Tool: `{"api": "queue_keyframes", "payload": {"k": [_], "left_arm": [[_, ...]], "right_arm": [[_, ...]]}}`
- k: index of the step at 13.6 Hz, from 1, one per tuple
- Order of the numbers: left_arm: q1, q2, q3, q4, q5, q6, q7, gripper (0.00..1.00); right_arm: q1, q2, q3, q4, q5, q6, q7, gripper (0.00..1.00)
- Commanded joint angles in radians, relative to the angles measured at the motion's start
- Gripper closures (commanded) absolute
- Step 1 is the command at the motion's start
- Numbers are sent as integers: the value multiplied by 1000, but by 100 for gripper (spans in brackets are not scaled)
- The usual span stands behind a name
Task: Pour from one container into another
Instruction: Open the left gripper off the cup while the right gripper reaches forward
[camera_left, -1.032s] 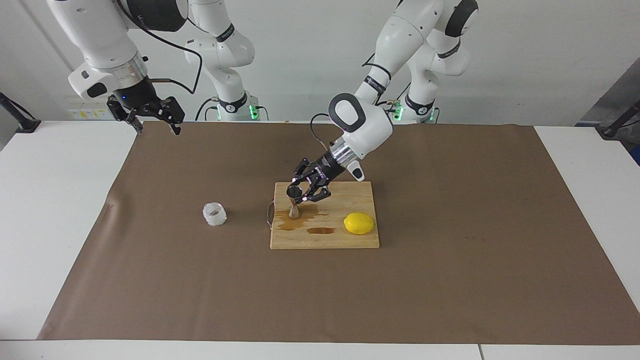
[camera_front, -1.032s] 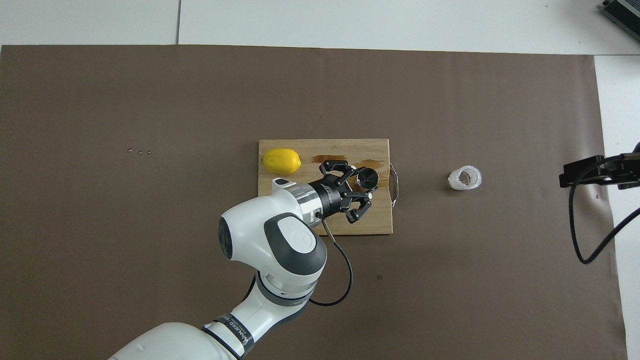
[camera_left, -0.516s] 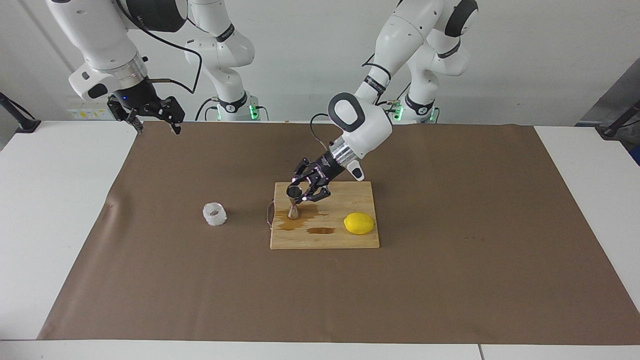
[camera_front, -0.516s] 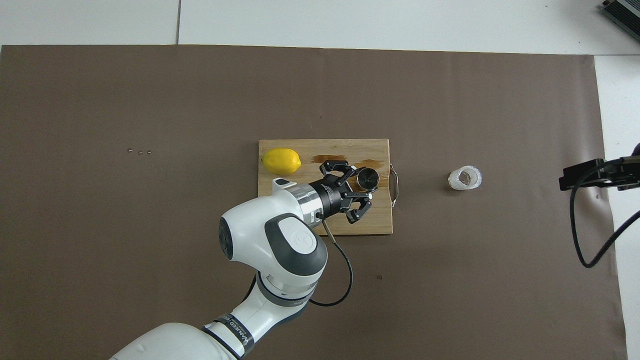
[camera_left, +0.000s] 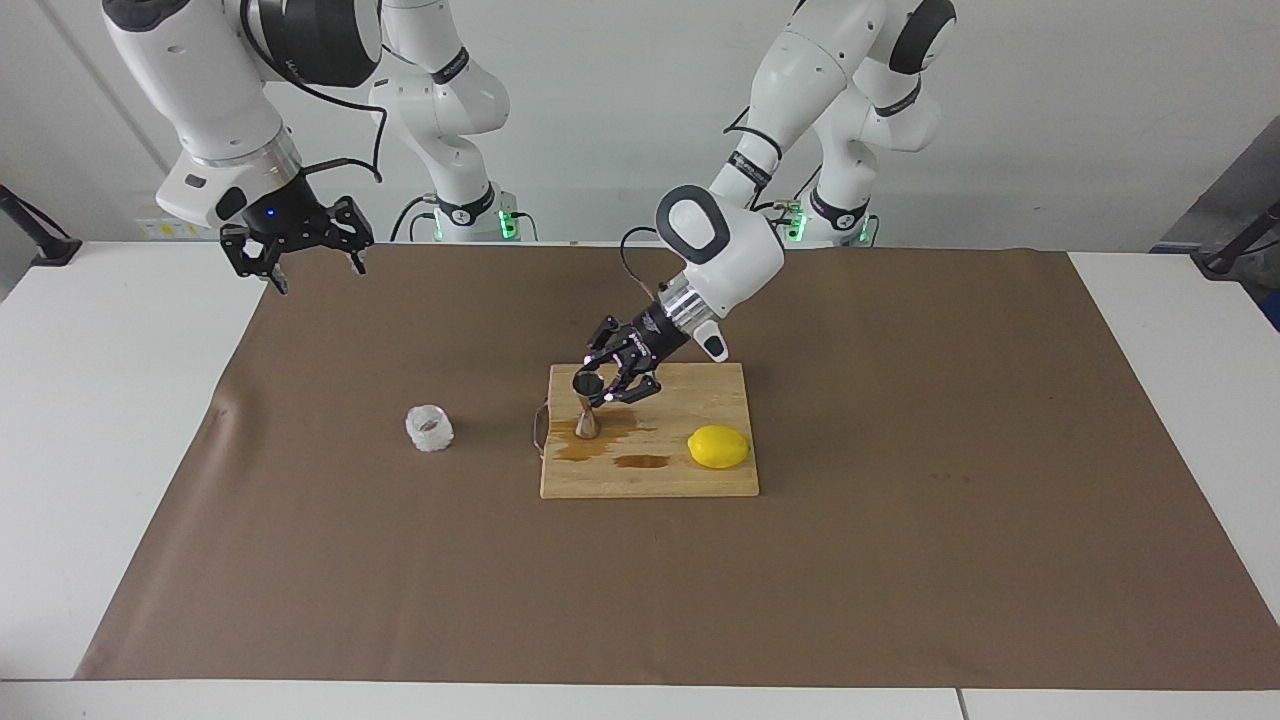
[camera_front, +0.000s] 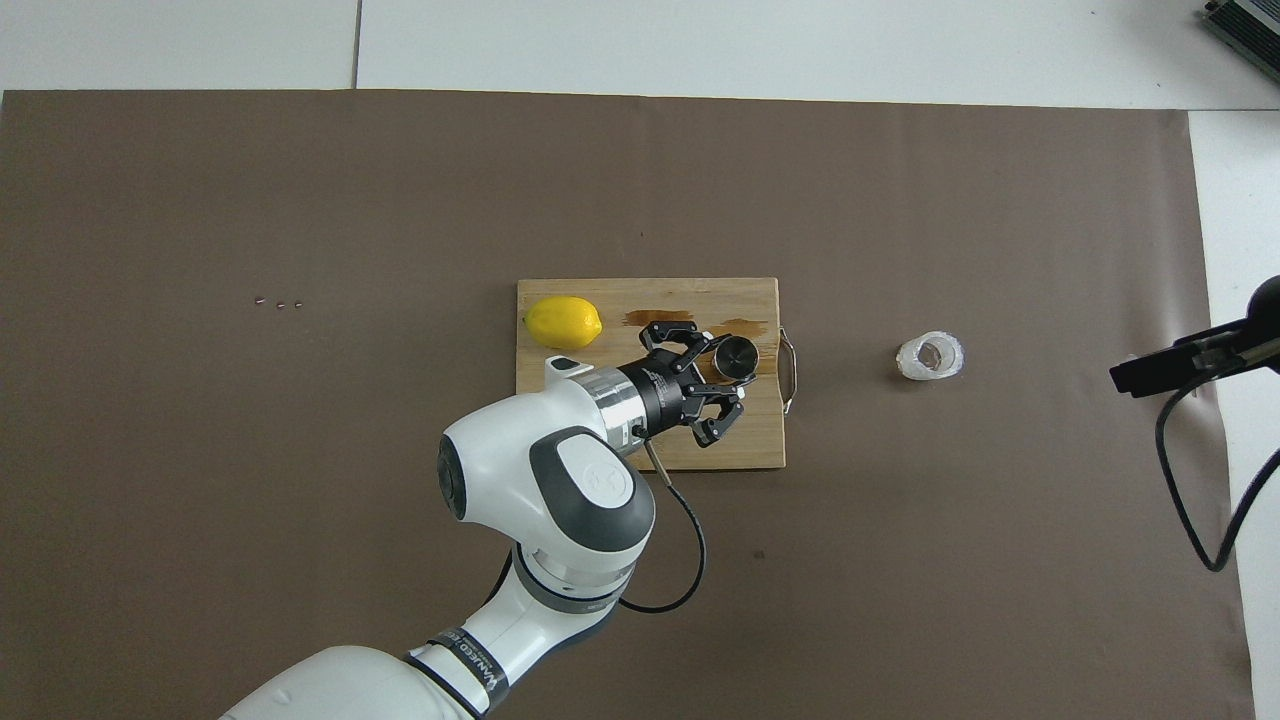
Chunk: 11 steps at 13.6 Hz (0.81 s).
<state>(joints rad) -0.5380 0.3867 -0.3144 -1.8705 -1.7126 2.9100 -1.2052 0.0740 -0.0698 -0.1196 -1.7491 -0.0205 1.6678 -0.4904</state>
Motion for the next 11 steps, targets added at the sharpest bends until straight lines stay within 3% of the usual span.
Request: {"api": "queue_keyframes", "payload": {"k": [1, 5, 11], "left_arm": [[-14, 14, 6, 22, 8, 21, -2, 47], [-14, 14, 6, 22, 8, 21, -1, 40], [-14, 12, 8, 27, 39, 20, 3, 12]], "right_arm": [[-14, -28, -3, -64, 4, 67, -149, 0], [-37, -16, -3, -107, 7, 128, -364, 0], [-60, -5, -3, -158, 51, 180, -443, 0]]}}
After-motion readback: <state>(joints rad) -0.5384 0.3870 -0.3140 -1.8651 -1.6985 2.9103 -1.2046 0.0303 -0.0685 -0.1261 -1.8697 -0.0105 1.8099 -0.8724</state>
